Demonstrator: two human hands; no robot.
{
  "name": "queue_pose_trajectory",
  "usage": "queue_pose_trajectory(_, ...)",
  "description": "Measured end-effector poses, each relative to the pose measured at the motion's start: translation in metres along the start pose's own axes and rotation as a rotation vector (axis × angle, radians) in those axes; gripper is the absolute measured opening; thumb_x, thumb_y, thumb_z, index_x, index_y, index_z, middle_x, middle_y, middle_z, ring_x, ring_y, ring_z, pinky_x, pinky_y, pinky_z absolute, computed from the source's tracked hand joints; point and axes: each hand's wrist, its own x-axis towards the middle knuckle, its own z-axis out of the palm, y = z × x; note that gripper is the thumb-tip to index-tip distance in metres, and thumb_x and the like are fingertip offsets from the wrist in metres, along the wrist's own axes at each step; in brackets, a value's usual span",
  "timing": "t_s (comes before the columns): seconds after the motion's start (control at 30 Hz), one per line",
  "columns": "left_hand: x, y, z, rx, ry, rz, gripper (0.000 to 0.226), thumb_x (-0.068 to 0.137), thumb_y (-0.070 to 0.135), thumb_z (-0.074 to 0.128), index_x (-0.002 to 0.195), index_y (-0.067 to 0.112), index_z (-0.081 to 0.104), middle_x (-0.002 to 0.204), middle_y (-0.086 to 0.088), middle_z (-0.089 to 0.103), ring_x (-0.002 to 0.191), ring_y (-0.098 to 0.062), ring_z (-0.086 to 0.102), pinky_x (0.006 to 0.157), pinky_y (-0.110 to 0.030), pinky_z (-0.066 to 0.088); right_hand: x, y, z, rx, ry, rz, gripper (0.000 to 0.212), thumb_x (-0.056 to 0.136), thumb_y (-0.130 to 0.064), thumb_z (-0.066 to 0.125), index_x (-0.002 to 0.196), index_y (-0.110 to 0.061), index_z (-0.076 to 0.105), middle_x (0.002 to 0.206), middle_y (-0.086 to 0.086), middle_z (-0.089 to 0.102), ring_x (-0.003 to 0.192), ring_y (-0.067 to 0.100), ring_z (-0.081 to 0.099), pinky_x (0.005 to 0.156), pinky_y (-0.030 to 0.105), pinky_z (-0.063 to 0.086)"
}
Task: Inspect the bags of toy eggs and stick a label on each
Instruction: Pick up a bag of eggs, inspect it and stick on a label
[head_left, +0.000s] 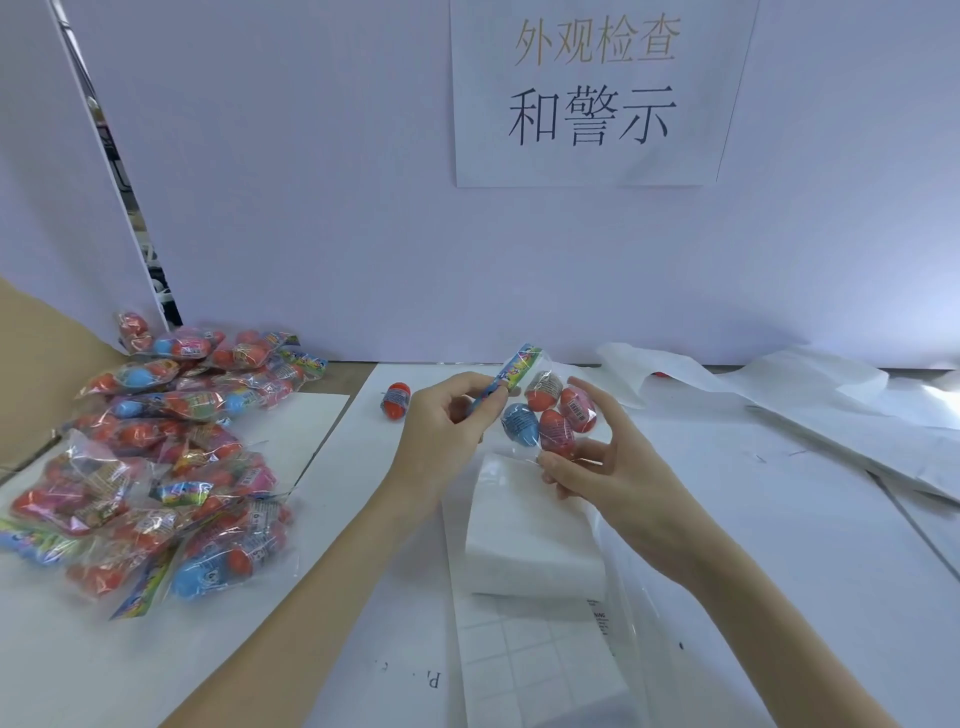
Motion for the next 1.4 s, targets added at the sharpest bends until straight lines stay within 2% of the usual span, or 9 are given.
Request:
queue_pose_trajectory(0.17,-0.001,-0.003,0.002,0.034,0.031,0.008,0.018,0.104,0.017,0.063,0.095,0.03,0.073,0.073,0.02,0.065,0.062,-0.004,0.054,0.058,-0.016,0.047,0.0,0.002,0.001,-0.021,0.017,0.039,0.094,0.095,-0.011,0.075,0.162,-0.038,0.015,0.109,0.011,0.075,0.084,0.021,0.077,0.079,0.027,0.06)
queue_pose_trajectory(0.27,0.003,-0.004,-0.003,-0.051,0.142,-0.028,0.014,0.107,0.019,0.057,0.101,0.021,0.07,0.091,0.003,0.074,0.083,-0.017,0.071,0.074,-0.029,0.06,-0.001,0.005,0.002,-0.179,-0.02,0.052,0.107,0.096,-0.036,0.072,0.164,-0.033,-0.011,0.104,-0.008,0.078,0.096,0.01,0.076,0.095,0.031,0.058)
queue_pose_trajectory(0.4,0.008,-0.001,-0.014,-0.291,0.177,-0.107,0.015,0.11,0.02,0.052,0.106,0.018,0.066,0.106,-0.013,0.076,0.096,-0.032,0.075,0.084,-0.042,0.064,-0.003,0.002,-0.004,-0.314,-0.133,0.019,0.1,0.078,-0.08,0.064,0.158,-0.05,0.014,0.122,-0.023,0.071,0.115,-0.012,0.062,0.098,0.022,0.047)
queue_pose_trajectory(0.53,0.008,0.002,-0.017,-0.413,0.216,-0.209,0.015,0.111,0.022,0.05,0.111,0.017,0.064,0.109,-0.013,0.068,0.097,-0.029,0.069,0.074,-0.042,0.063,-0.002,0.011,-0.009,-0.602,-0.162,-0.042,0.052,0.086,-0.045,0.081,0.127,-0.042,0.05,0.14,-0.023,0.055,0.131,-0.014,0.048,0.112,0.022,0.04)
queue_pose_trajectory(0.67,0.009,0.01,-0.016,-0.567,0.198,-0.393,0.032,0.106,0.039,0.056,0.125,0.015,0.062,0.126,-0.012,0.066,0.105,-0.027,0.07,0.073,-0.044,0.064,0.008,0.018,-0.009,-0.623,0.106,-0.123,0.011,0.093,-0.03,0.076,0.091,-0.035,0.065,0.122,-0.023,0.066,0.11,-0.008,0.061,0.085,0.003,0.039)
queue_pose_trajectory(0.87,0.004,0.007,-0.012,-0.389,0.079,-0.134,0.074,0.096,0.002,0.071,0.146,0.046,0.039,0.133,-0.014,0.065,0.118,-0.024,0.07,0.09,-0.036,0.06,0.01,0.018,-0.015,-0.607,0.272,-0.238,0.023,0.101,-0.034,0.065,0.083,-0.026,0.077,0.084,-0.003,0.061,0.081,0.002,0.057,0.07,0.009,0.039)
queue_pose_trajectory(1.03,-0.007,0.011,-0.004,0.052,-0.044,0.051,0.031,0.104,0.001,0.055,0.105,0.019,0.08,0.124,-0.003,0.058,0.099,-0.005,0.067,0.092,-0.023,0.051,0.011,0.018,-0.012,-0.585,0.241,-0.248,0.013,0.101,-0.03,0.066,0.091,-0.023,0.07,0.072,0.0,0.066,0.077,0.013,0.06,0.065,0.017,0.042)
queue_pose_trajectory(1.17,-0.017,0.011,0.01,0.078,-0.255,0.0,0.018,0.103,0.019,0.065,0.112,0.018,0.08,0.129,-0.005,0.049,0.115,-0.002,0.059,0.099,-0.019,0.048,0.009,0.017,-0.011,-0.501,0.298,-0.301,0.009,0.099,-0.028,0.069,0.092,-0.031,0.063,0.076,-0.011,0.071,0.075,0.005,0.065,0.061,0.015,0.044)
queue_pose_trajectory(1.4,-0.013,0.002,0.015,0.13,-0.092,-0.028,0.015,0.097,0.025,0.073,0.082,0.021,0.075,0.116,-0.003,0.055,0.097,-0.006,0.063,0.086,-0.014,0.046,0.01,0.016,-0.01,-0.486,0.327,-0.329,0.013,0.103,-0.033,0.06,0.098,-0.033,0.072,0.091,-0.021,0.073,0.091,0.001,0.066,0.073,0.012,0.044)
